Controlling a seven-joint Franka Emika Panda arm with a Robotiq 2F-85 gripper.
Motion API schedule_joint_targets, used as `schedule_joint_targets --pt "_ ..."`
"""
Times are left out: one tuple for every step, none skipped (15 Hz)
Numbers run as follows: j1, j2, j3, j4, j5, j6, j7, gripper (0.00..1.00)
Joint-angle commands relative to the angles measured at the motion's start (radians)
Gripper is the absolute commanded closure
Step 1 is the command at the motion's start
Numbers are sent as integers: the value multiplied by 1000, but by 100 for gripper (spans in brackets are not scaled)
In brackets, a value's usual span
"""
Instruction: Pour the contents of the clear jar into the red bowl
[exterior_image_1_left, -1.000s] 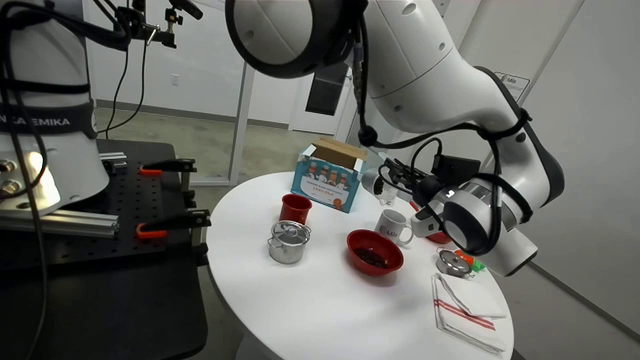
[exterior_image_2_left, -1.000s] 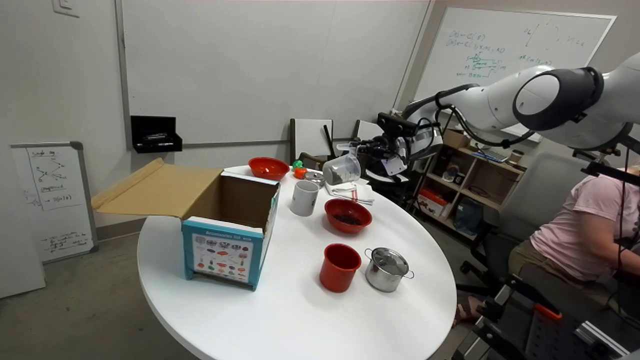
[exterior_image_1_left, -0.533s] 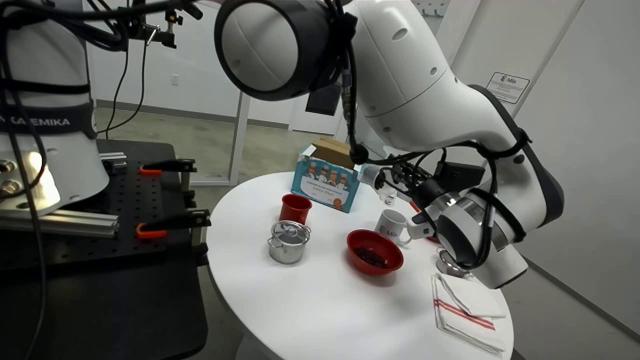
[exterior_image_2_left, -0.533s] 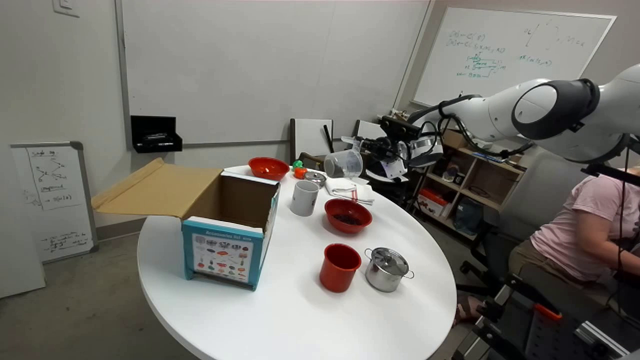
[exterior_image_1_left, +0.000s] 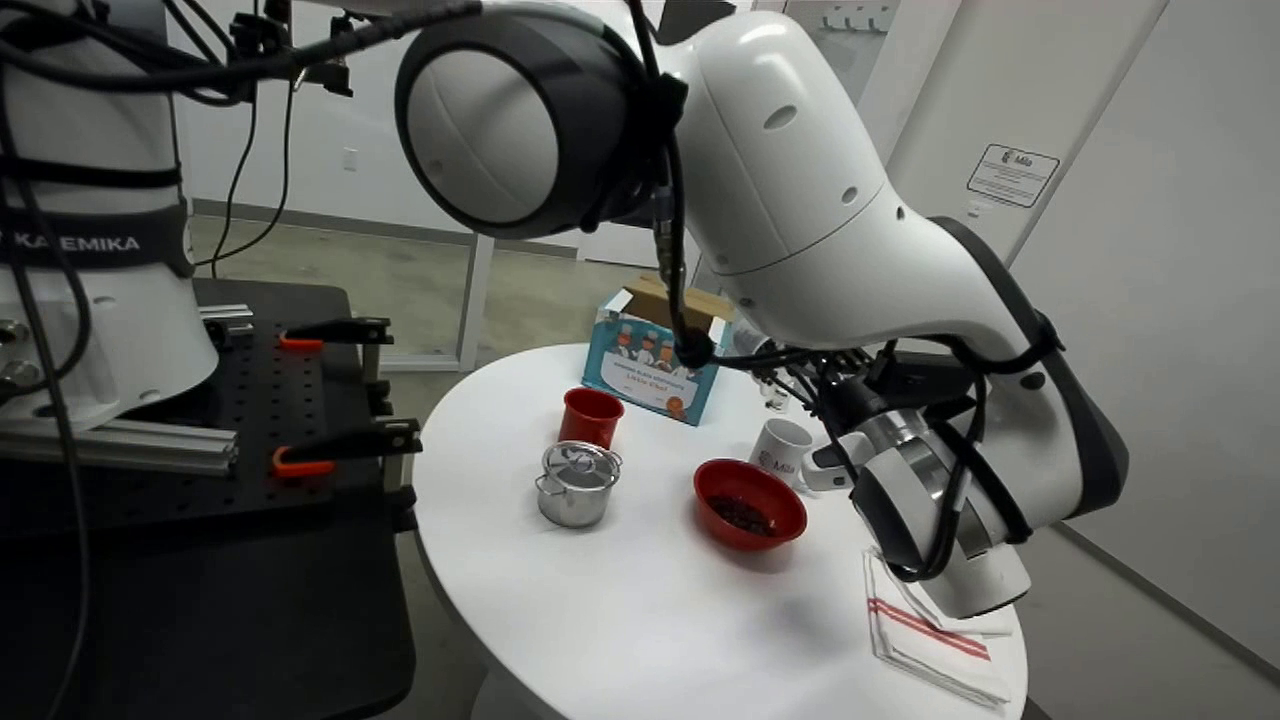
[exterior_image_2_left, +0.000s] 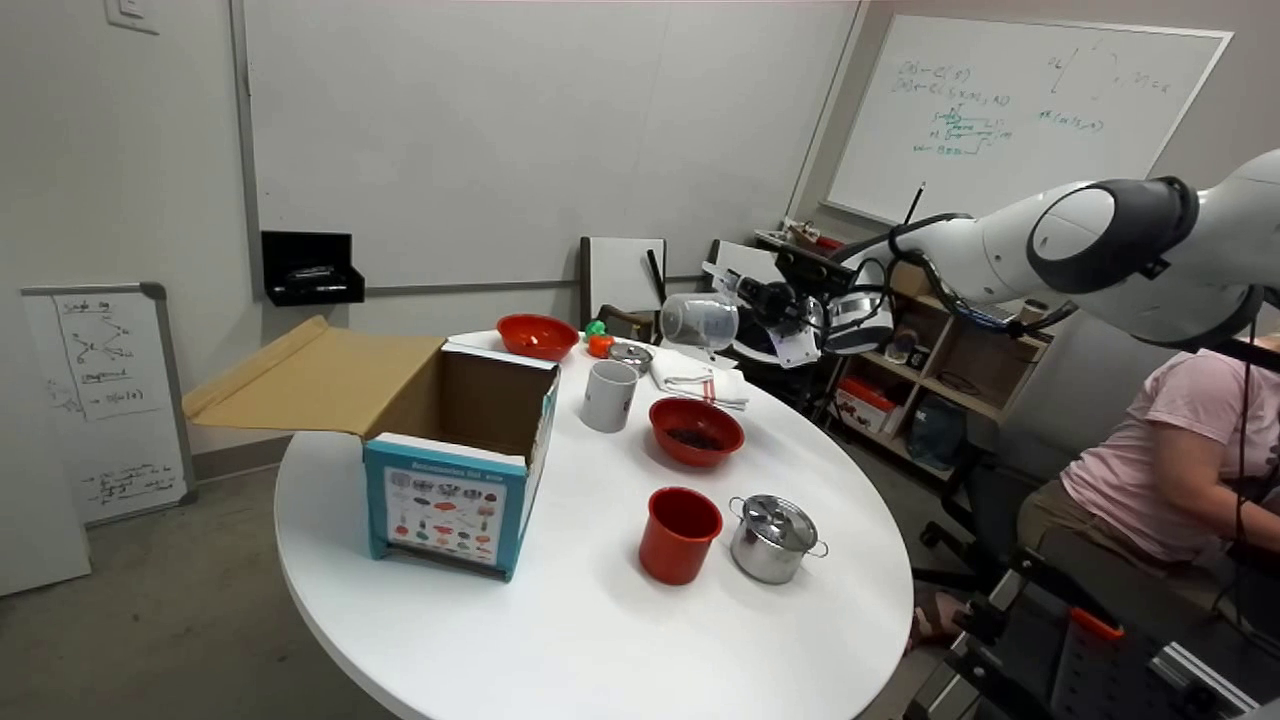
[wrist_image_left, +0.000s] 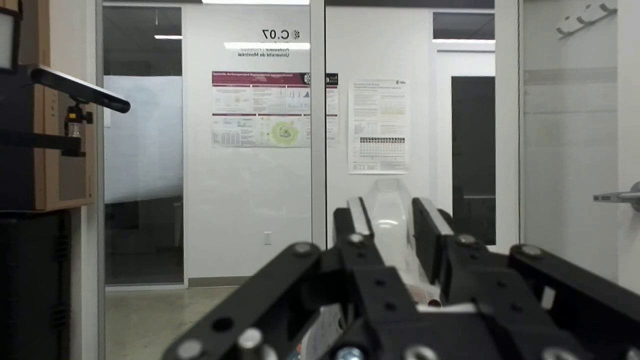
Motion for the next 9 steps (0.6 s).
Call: schedule_joint_targets --pt "8 8 -13 8 80 -58 13 93" --pt "7 5 -14 0 98 -67 13 93" --pt "9 5 -18 -3 118 -75 13 93" --pt "9 4 -19 -6 140 -81 15 93" --pt "9 4 -22 -9 158 -87 13 93" --pt "10 3 -25 -11 174 -90 12 93" --pt "12 3 -27 -12 188 -92 10 93" --pt "14 2 -29 -13 202 -95 10 93" --pt "15 1 -29 -15 214 -98 10 93"
